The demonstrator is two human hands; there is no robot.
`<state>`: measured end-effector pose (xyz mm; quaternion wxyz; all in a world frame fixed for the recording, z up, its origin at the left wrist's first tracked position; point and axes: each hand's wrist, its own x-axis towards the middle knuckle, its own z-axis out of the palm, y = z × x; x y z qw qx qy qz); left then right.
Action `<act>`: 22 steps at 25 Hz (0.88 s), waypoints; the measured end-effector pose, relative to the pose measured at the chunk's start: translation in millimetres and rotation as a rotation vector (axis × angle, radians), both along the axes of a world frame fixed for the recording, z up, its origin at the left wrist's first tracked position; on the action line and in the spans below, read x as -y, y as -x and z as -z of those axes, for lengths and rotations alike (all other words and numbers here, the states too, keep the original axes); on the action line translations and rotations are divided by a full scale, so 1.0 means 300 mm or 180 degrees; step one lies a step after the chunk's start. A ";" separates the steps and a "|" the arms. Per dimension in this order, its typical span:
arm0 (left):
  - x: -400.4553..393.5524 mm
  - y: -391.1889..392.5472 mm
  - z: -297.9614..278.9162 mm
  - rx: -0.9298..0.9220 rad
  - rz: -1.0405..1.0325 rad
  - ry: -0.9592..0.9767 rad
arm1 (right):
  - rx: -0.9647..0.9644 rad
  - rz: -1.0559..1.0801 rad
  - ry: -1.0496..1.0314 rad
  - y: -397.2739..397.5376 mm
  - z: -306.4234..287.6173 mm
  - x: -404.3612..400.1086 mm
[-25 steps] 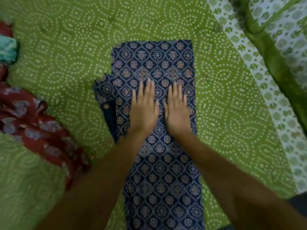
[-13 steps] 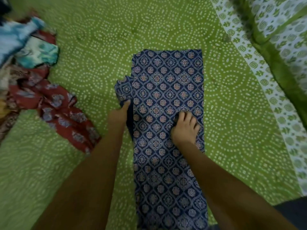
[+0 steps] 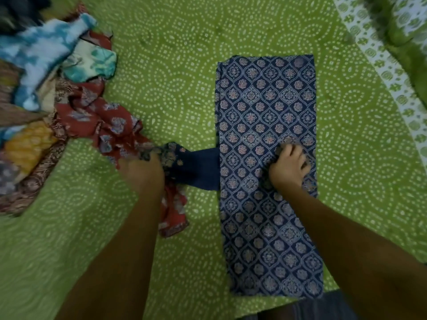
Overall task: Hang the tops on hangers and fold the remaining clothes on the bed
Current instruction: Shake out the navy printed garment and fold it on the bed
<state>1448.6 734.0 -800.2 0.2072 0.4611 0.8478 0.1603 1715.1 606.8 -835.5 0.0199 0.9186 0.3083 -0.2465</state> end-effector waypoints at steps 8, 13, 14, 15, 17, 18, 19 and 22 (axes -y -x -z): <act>-0.058 0.170 0.009 0.1881 0.1270 0.0164 | -0.0400 -0.1376 -0.0721 0.480 -0.085 0.003; -0.092 0.203 0.044 0.1163 0.2734 0.0339 | -0.0466 -0.1526 -0.0632 0.646 -0.040 -0.078; -0.091 0.208 0.040 0.1107 0.2812 0.0287 | -0.0419 -0.1441 -0.0583 0.662 -0.030 -0.088; -0.089 0.217 0.044 0.1186 0.2787 0.0202 | -0.0339 -0.1360 -0.0556 0.674 -0.022 -0.095; -0.072 0.237 0.049 0.1520 0.2584 0.0052 | -0.0175 -0.1201 -0.0564 0.690 -0.011 -0.105; -0.055 0.246 0.047 0.1627 0.2488 0.0155 | -0.0117 -0.1148 -0.0586 0.695 -0.007 -0.106; -0.036 0.252 0.048 0.1517 0.2480 0.0358 | -0.0076 -0.1116 -0.0605 0.699 -0.003 -0.107; 0.037 0.265 0.069 -0.0227 0.3048 0.1197 | -0.0024 -0.0938 -0.0682 0.709 -0.003 -0.109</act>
